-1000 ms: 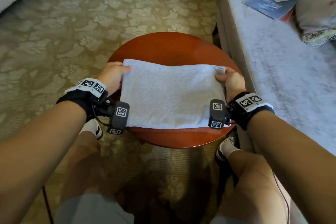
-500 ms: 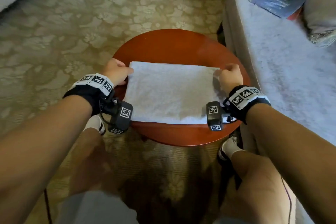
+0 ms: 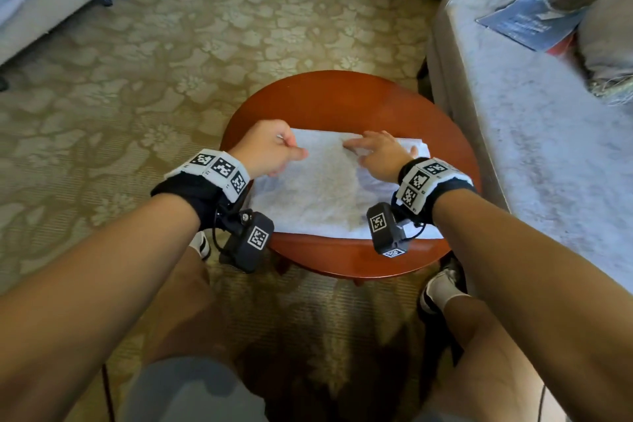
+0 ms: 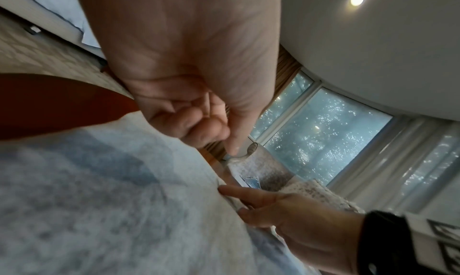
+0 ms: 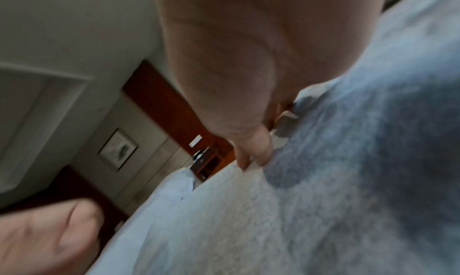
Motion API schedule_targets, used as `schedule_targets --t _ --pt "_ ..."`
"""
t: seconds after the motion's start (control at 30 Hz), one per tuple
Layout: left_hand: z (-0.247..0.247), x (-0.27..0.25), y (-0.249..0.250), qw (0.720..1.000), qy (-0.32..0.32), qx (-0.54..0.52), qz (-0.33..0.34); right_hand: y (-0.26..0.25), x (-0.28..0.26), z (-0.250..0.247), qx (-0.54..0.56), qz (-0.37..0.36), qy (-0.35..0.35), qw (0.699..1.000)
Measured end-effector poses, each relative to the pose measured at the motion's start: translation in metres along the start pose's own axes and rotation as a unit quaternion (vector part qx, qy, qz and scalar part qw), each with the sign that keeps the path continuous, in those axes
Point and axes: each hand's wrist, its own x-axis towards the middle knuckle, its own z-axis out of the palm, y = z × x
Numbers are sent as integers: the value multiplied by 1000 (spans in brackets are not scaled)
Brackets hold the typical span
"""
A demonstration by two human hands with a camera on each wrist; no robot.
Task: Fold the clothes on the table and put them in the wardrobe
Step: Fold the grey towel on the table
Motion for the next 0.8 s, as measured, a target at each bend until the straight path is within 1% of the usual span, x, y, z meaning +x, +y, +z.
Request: schedule_targets --t 0.07,0.13,0.27,0.3,0.37,0.4,0.43,0.47,0.5,0.53,0.6,0.63,0.67,0.7,0.8 --pt "6 -3 2 999 -36 9 -3 7 6 3 4 31 -45 998" --pt "10 -3 -1 999 -40 -8 -11 15 6 2 -13 65 -53 996" --pt "11 0 -7 999 15 -36 -29 36 9 -6 -63 159 -48 984" --pt "12 0 -8 998 33 -40 -34 51 18 -6 -64 176 -41 982" --pt "16 1 -9 996 63 -36 -48 75 31 -6 -70 188 -32 979" --pt "19 2 -8 995 73 -24 -63 81 29 -7 -43 199 -16 979" --pt "22 4 -7 993 80 -8 -86 80 18 -10 -5 215 17 977" --pt "25 4 -5 989 86 2 -121 67 -2 -15 33 235 55 970" --pt "28 3 -3 983 88 8 -162 58 -17 -16 69 255 77 961" --pt "30 2 -3 976 72 10 -204 54 -28 -16 102 269 74 955" --pt "34 -3 -1 963 -3 -1 -271 58 -38 -13 170 280 36 944" --pt "34 -5 1 956 -42 -12 -290 62 -41 -11 205 282 27 937" --pt "35 -7 3 952 -69 -23 -298 64 -44 -9 230 284 29 930" --pt "33 -8 5 952 -83 -33 -294 65 -45 -7 242 282 33 928" --pt "31 -2 7 956 -100 -75 -264 60 -43 -5 255 251 39 933"
